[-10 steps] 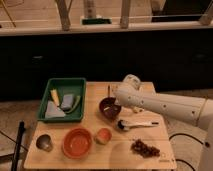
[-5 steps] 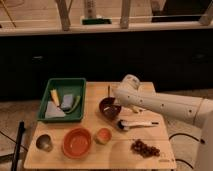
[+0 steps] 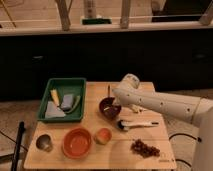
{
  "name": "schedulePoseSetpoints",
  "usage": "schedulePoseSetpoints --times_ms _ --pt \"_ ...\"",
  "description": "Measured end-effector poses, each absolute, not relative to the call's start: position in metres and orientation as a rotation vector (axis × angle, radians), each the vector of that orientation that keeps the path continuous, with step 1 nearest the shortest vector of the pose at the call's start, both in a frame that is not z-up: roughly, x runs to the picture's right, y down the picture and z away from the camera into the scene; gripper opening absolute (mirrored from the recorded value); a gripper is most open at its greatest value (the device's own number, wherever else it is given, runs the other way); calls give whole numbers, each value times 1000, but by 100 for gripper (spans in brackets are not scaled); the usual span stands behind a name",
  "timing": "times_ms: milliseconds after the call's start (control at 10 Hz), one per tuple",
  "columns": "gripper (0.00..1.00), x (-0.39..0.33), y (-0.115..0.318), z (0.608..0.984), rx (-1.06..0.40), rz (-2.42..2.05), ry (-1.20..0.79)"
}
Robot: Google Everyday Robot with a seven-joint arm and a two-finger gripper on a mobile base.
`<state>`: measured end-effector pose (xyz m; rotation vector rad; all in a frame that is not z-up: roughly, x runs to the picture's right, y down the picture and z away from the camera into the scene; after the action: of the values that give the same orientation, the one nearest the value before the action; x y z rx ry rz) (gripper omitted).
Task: Stack bowls on top of each other
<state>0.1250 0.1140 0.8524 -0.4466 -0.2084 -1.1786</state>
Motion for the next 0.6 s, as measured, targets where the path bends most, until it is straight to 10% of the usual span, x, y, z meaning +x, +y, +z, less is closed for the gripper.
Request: schedulePoseSetpoints --times_ms 600 --pt "79 112 135 869 -465 -1127 -296"
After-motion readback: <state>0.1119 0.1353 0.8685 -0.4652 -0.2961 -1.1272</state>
